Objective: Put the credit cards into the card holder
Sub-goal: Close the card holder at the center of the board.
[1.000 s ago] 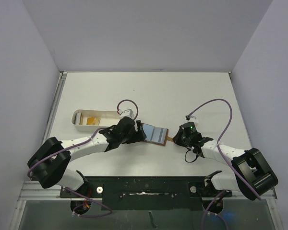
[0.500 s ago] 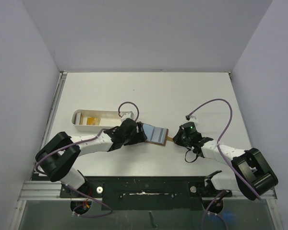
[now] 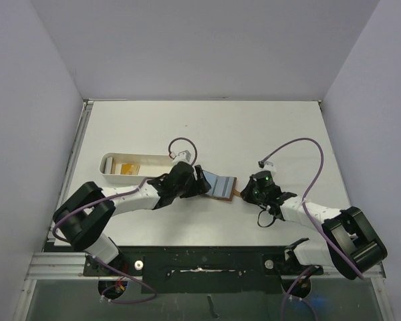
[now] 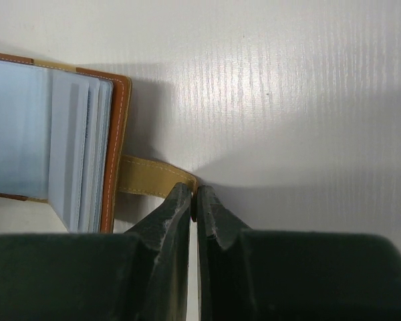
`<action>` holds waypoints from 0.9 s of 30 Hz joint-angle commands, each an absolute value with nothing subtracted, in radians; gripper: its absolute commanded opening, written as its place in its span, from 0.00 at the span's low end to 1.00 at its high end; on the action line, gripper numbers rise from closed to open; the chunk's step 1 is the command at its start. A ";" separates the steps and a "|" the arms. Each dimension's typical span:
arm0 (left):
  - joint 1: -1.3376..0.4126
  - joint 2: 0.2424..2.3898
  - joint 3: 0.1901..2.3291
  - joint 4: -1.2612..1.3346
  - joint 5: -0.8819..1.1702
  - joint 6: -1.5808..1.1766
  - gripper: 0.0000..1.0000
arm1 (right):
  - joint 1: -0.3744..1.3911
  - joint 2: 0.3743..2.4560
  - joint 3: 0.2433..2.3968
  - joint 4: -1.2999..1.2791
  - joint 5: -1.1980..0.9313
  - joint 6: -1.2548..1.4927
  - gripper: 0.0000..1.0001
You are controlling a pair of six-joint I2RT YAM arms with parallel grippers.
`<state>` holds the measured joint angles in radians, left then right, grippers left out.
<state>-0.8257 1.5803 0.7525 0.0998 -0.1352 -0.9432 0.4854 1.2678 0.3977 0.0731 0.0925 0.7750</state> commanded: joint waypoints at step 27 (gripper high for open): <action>-0.828 1.742 0.836 0.425 0.145 -0.778 0.26 | 0.436 1.297 0.498 0.117 -0.013 0.668 0.00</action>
<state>-0.8364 1.7126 0.7708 0.4305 0.1368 -0.8566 0.4446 1.2961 0.4484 0.0742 0.0059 0.6941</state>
